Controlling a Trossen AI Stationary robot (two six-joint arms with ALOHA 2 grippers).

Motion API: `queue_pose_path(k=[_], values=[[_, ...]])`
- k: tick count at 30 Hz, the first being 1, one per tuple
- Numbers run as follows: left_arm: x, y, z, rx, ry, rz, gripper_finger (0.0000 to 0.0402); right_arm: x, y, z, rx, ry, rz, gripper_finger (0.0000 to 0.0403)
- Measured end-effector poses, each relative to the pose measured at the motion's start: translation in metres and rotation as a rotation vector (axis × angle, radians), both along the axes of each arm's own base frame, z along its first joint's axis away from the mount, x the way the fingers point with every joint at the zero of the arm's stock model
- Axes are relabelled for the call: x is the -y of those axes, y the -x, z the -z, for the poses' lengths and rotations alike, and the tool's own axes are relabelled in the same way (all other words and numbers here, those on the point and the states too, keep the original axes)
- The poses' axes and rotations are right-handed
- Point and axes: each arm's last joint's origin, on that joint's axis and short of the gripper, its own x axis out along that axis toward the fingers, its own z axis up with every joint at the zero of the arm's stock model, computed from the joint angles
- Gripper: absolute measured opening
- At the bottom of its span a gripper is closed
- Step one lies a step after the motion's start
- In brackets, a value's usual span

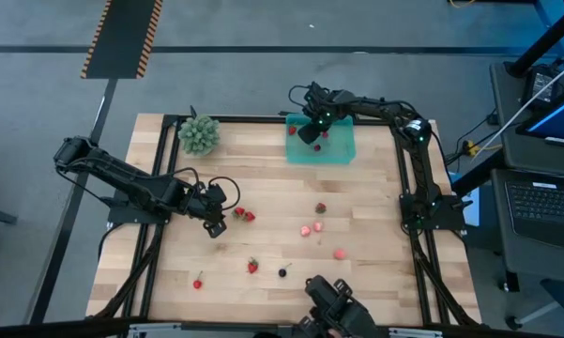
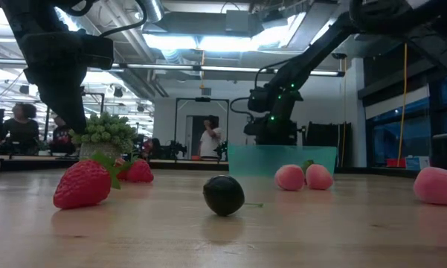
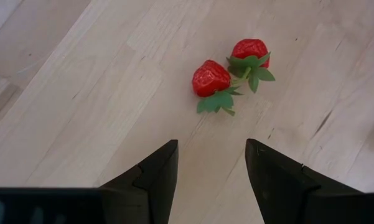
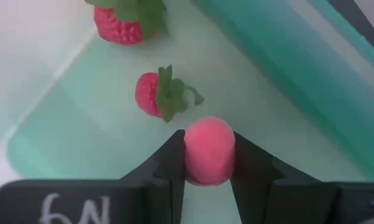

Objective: Pick and placing Produce into tupperware
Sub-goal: Put the peach into the blue bin, then put the strawberry into the blue bin

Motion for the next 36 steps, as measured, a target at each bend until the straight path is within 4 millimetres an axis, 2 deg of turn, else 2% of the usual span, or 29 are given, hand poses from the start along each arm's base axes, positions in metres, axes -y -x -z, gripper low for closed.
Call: queue_pose_path(k=[6,13,17,20,25,31,36], values=[[0.000,0.000,0.000,0.005,-0.015,-0.007,0.0179,0.000,0.000,-0.001,0.004,0.005,-0.001,0.0112],[-0.001,0.000,0.000,0.007,-0.023,-0.011,0.0179,0.000,0.000,-0.002,0.000,0.004,-0.007,0.0182],[-0.001,0.000,0.000,0.007,-0.023,-0.011,0.0179,-0.001,0.002,-0.020,-0.071,-0.020,-0.093,0.0214],[-0.001,0.000,0.000,0.007,-0.022,-0.012,0.0179,-0.003,0.007,-0.044,-0.119,0.023,-0.103,0.0225],[-0.001,0.000,0.000,0.010,-0.021,-0.012,0.0179,-0.018,0.019,-0.109,-0.059,0.185,-0.115,0.0227],[-0.001,-0.001,0.000,0.012,-0.018,-0.017,0.0179,-0.062,0.050,-0.191,0.059,0.293,-0.127,0.0228],[0.000,-0.001,-0.001,0.022,-0.015,-0.017,0.0179,-0.108,0.073,-0.237,0.142,0.337,-0.168,0.0228]])
